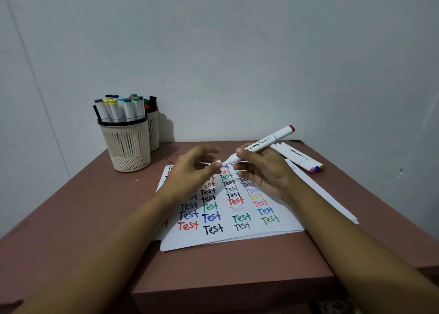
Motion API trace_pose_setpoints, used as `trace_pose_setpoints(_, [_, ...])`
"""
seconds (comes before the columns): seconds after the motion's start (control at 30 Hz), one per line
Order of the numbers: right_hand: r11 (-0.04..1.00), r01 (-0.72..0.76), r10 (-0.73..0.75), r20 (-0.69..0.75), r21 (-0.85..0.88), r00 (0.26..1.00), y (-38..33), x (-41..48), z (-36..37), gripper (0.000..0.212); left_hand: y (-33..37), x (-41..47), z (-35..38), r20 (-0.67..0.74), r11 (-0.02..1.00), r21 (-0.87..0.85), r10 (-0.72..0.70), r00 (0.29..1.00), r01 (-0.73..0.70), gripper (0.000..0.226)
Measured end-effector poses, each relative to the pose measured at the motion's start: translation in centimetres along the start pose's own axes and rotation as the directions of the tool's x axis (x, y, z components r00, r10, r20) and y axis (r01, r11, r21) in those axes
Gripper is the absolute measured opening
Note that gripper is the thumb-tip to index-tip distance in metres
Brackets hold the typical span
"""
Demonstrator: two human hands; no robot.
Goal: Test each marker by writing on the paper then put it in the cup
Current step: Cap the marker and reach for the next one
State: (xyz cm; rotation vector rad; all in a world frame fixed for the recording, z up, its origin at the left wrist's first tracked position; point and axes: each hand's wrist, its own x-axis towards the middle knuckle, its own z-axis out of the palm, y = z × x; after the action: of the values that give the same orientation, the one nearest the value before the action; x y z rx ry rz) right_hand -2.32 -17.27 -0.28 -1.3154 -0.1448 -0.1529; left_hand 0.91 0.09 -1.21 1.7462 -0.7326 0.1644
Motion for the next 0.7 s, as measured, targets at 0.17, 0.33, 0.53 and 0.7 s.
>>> trace_pose_setpoints(0.17, [0.998,-0.007,0.01,0.043,-0.07,0.999,0.36,-0.08,0.19,0.005,0.13,-0.24,0.34,0.049,0.998,-0.044,0.038,0.998,-0.036,0.024])
trace_pose_setpoints(0.33, [1.0,-0.017,0.017,0.039,-0.003,0.999,-0.03,-0.18,0.54,0.015,-0.05,-0.12,0.43,0.026,0.999,-0.017,-0.037,0.999,0.037,0.007])
trace_pose_setpoints(0.53, [0.996,-0.058,0.057,0.018,0.063,0.998,0.37,0.0,0.72,0.026,-0.22,0.1,0.36,0.049,0.991,0.131,-0.022,0.999,0.015,0.03])
trace_pose_setpoints(0.7, [0.987,-0.093,0.092,0.015,0.13,0.996,0.72,0.05,0.86,0.024,-0.49,-0.22,0.71,0.037,0.987,0.156,0.025,0.999,-0.031,0.033])
